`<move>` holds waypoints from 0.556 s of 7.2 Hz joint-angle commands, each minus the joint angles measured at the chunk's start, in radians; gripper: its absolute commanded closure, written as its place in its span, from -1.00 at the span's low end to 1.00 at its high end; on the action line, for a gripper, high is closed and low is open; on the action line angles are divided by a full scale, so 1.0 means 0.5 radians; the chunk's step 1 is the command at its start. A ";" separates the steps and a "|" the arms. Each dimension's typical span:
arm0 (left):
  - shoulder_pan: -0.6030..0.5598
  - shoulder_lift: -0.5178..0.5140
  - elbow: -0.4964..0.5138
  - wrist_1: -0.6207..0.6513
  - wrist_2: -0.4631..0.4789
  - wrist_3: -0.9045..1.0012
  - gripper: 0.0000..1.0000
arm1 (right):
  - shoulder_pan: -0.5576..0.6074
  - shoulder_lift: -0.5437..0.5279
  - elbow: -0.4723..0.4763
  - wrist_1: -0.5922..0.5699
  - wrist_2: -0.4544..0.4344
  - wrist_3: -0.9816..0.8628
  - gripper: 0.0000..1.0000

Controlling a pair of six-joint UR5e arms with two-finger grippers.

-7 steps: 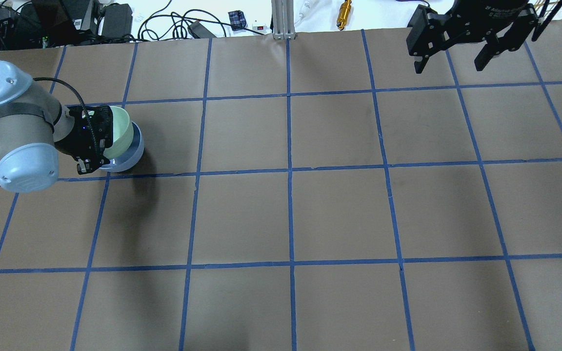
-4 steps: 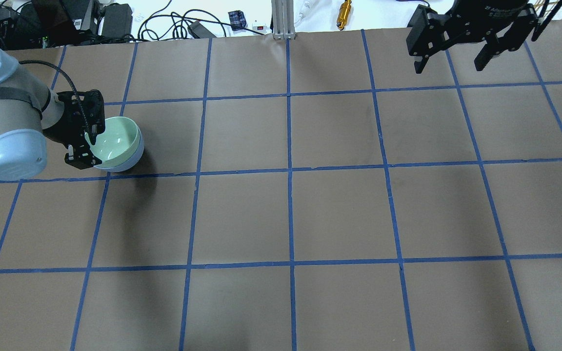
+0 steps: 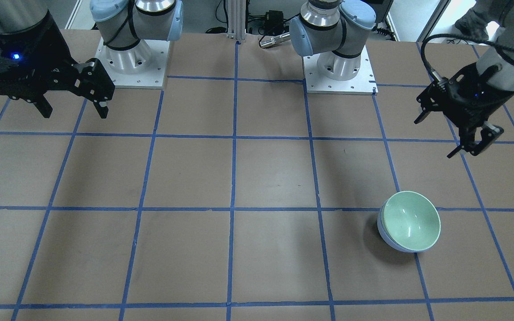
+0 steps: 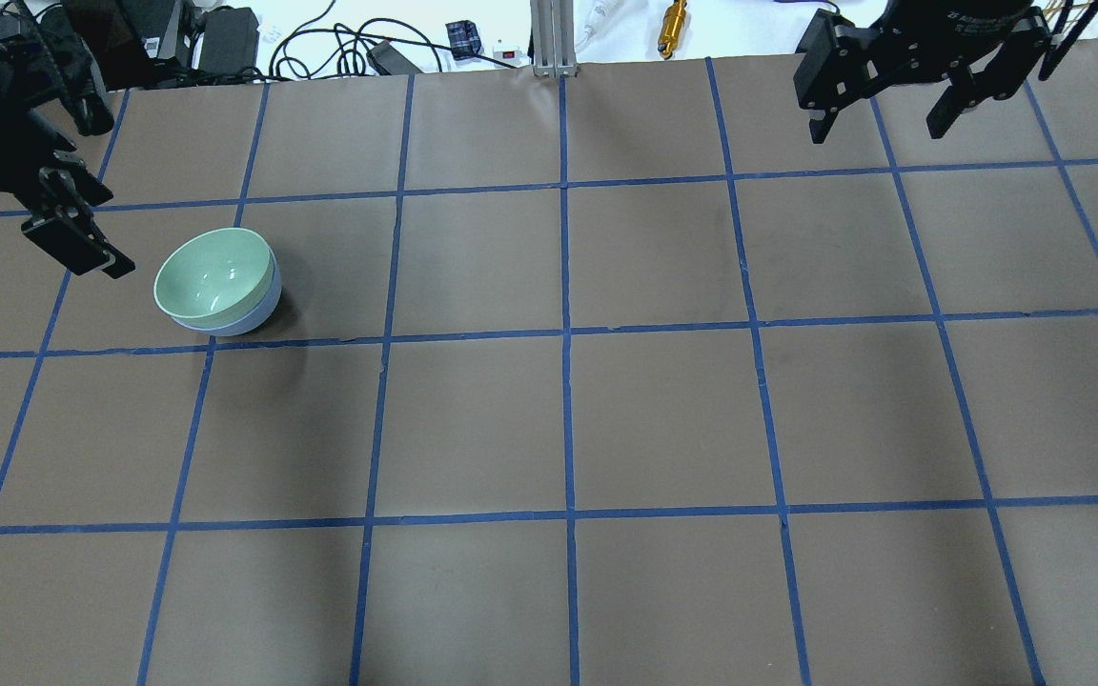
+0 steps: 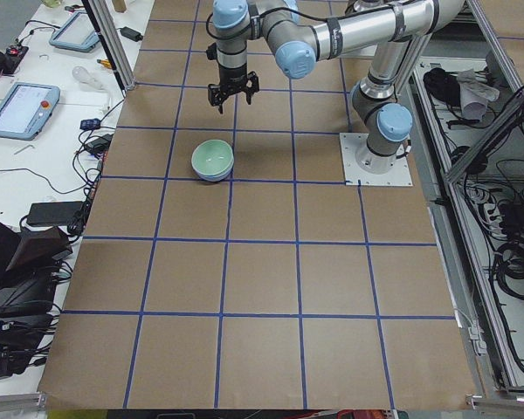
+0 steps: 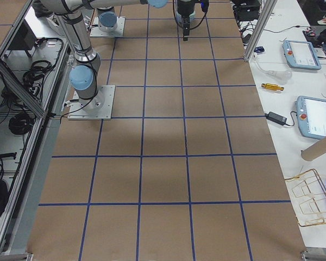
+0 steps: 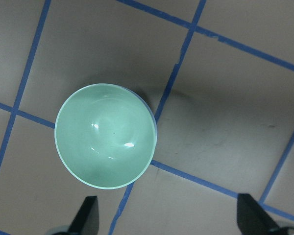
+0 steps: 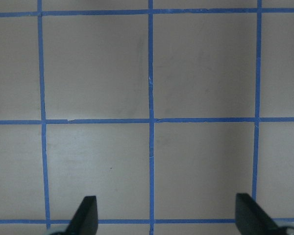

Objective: Stack green bowl on blue bowl
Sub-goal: 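Raise the left gripper and move it above the stacked bowls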

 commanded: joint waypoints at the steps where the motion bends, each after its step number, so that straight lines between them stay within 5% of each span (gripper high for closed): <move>1: -0.073 0.122 0.049 -0.235 -0.057 -0.705 -1.00 | 0.000 -0.002 0.000 0.000 0.000 0.000 -1.00; 4: -0.554 0.077 0.058 -0.236 -0.026 -1.732 -1.00 | 0.000 -0.002 0.000 0.000 0.003 0.000 -1.00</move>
